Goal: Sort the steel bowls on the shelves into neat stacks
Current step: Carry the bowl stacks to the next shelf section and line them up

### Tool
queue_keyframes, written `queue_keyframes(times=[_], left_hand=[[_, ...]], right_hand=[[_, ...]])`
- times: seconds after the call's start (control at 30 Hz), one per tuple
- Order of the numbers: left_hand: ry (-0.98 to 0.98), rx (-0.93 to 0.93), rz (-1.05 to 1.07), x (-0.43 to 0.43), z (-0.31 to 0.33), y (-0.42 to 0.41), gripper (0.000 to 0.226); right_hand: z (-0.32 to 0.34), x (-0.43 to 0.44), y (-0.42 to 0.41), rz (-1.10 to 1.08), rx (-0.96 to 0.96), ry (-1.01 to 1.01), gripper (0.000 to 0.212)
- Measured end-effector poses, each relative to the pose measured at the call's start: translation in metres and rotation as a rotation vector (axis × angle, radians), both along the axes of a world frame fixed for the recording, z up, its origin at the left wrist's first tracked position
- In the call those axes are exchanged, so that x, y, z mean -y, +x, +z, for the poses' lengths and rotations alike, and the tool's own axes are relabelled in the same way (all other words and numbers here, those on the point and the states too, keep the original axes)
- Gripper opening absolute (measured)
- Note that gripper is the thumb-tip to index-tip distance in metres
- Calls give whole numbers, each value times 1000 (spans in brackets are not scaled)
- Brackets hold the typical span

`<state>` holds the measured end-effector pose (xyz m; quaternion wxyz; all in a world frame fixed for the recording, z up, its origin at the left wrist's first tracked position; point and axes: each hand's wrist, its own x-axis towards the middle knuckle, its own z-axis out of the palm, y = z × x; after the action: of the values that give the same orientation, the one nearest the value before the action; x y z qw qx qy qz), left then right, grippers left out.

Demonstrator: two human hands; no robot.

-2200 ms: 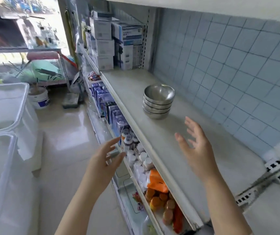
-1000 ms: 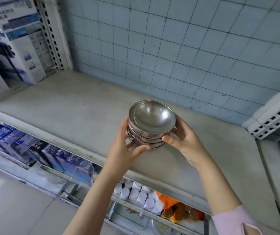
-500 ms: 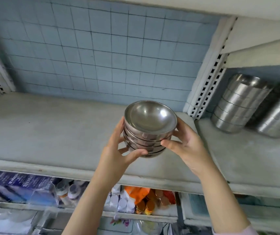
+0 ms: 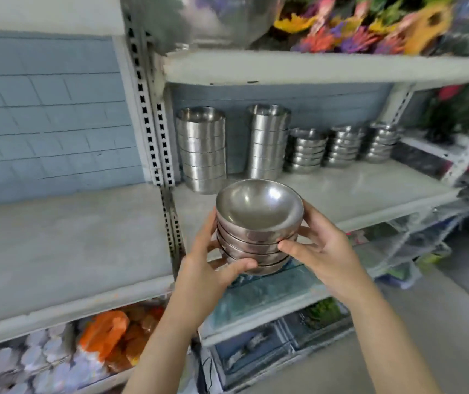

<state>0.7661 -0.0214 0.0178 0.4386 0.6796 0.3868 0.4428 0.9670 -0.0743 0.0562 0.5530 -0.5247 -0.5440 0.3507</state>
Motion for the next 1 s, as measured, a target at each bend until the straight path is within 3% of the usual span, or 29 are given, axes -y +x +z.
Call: queue_keyframes(times=[0.27,0.57,1.0], left_hand=[[-33,-10,-153,-12,1,113,97],[-98,27,-239,-93,-14,240,96],[-118,-67,-292,-155,-26,397,100]], right_hand=[[-13,11,108,-118,-9,-18,73],[-24,-52,227,-193,-25,-43,80],[-44,-105,380,-269,-14,-70,73]])
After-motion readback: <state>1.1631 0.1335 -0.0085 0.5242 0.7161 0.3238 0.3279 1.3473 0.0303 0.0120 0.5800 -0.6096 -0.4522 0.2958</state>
